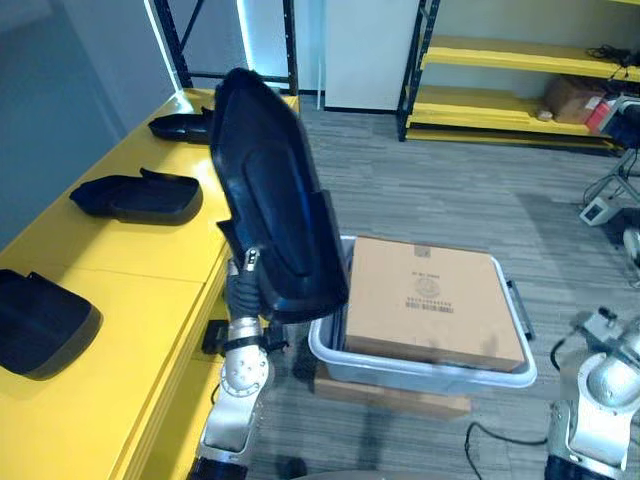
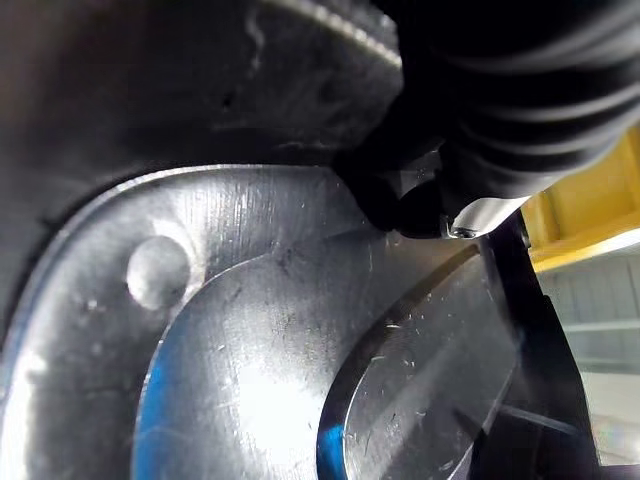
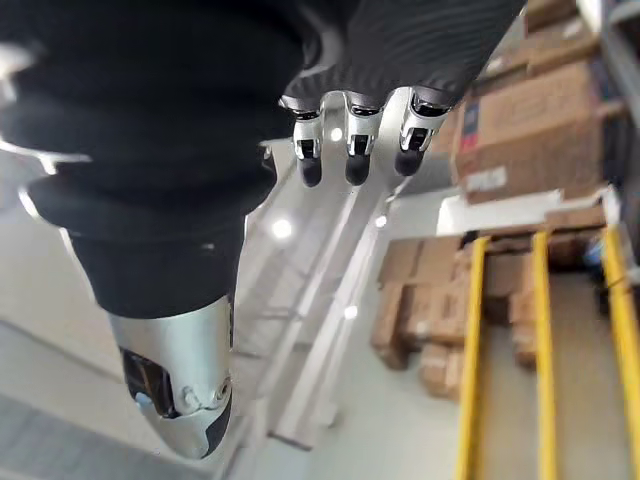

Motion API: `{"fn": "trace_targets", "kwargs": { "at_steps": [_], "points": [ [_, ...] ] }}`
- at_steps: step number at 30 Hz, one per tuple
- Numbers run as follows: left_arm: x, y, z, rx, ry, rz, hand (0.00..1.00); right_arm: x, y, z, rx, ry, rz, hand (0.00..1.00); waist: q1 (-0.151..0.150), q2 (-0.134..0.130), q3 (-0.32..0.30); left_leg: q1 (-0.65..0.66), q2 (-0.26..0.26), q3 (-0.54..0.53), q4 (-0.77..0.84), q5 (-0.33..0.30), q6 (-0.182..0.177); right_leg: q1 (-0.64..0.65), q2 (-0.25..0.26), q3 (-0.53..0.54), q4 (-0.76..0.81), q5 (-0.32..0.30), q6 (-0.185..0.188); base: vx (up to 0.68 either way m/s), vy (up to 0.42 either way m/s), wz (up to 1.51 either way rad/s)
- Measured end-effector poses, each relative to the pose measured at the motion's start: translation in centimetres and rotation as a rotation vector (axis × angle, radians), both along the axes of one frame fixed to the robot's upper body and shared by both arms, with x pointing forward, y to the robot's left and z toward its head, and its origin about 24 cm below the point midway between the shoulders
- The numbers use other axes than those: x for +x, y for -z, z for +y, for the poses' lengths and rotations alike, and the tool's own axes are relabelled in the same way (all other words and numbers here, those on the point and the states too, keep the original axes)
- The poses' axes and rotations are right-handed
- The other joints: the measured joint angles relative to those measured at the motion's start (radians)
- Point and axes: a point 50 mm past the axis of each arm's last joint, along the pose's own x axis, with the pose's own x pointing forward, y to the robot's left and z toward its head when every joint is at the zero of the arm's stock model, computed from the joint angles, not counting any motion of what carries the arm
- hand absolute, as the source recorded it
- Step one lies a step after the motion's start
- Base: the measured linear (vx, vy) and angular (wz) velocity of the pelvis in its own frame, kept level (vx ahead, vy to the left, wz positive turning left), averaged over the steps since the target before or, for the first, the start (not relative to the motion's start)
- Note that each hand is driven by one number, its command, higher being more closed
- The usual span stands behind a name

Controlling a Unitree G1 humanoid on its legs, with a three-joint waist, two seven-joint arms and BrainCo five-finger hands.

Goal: Walk over and take plastic housings, then place them on the shelf

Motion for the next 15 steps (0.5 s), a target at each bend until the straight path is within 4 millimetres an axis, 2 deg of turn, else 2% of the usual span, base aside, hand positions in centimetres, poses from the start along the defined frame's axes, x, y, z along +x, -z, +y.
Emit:
{"fn": "trace_targets", "kwargs": {
  "at_steps": [2,3,5,6,8,12,14,15],
  "points": [
    [-0.5,0.3,0.0,0.001,0.011,0.011,1.0,-1.7,4.9,0.4,0.145,-0.034,0.201,0.0,-0.002,0.006,-0.003,0.001,0.001,0.004,0.0,0.0,0.0,-0.001,0.0,0.003,0.005,-0.002,0.0,0.0,0.0,0.0],
    [-0.6,0.4,0.1,0.002,0.013,0.014,1.0,-2.1,6.0,0.6,0.181,-0.037,0.237,0.0,-0.002,0.007,-0.004,0.001,0.001,0.005,0.0,0.0,0.0,-0.002,0.0,0.005,0.008,-0.003,0.0,0.01,-0.009,-0.05],
    [-0.9,0.7,0.0,0.003,0.025,0.024,1.0,-3.9,9.9,1.5,0.312,-0.062,0.391,0.0,0.002,0.012,-0.003,0.002,0.002,0.018,0.0,-0.001,0.0,-0.008,-0.001,0.019,0.03,-0.013,0.0,0.0,-0.007,-0.09],
    [-0.9,0.7,0.0,0.003,0.03,0.028,1.0,-4.4,10.8,1.9,0.344,-0.067,0.428,0.0,0.002,0.012,-0.002,0.004,0.003,0.022,0.001,-0.001,-0.001,-0.009,-0.002,0.021,0.036,-0.017,0.0,0.0,0.0,0.0],
    [-1.1,0.8,-0.3,0.001,0.046,0.033,1.0,-6.3,14.0,3.8,0.468,-0.101,0.563,0.0,0.011,0.013,-0.002,0.015,0.004,0.027,0.002,-0.003,-0.003,-0.008,-0.005,0.022,0.058,-0.028,-0.003,0.0,0.0,0.0],
    [-1.4,1.1,-0.4,0.001,0.059,0.043,1.0,-8.9,17.1,6.9,0.625,-0.152,0.725,0.0,0.016,0.015,0.001,0.028,0.006,0.03,0.004,-0.019,-0.01,-0.002,-0.006,0.022,0.096,-0.052,-0.003,-0.06,-0.022,-0.01],
    [-1.6,1.4,-0.4,-0.002,0.059,0.055,1.0,-9.6,17.7,7.6,0.654,-0.164,0.761,0.0,0.017,0.015,0.003,0.031,0.004,0.024,0.008,-0.028,-0.011,0.0,-0.008,0.016,0.111,-0.063,-0.004,-0.05,-0.024,0.14],
    [-1.7,1.4,-0.5,-0.005,0.061,0.057,1.0,-10.2,18.0,8.2,0.673,-0.18,0.787,0.0,0.018,0.007,0.011,0.025,0.0,0.008,0.021,-0.038,-0.009,0.001,-0.013,-0.003,0.131,-0.078,0.0,-0.03,-0.033,0.29]
  ]
}}
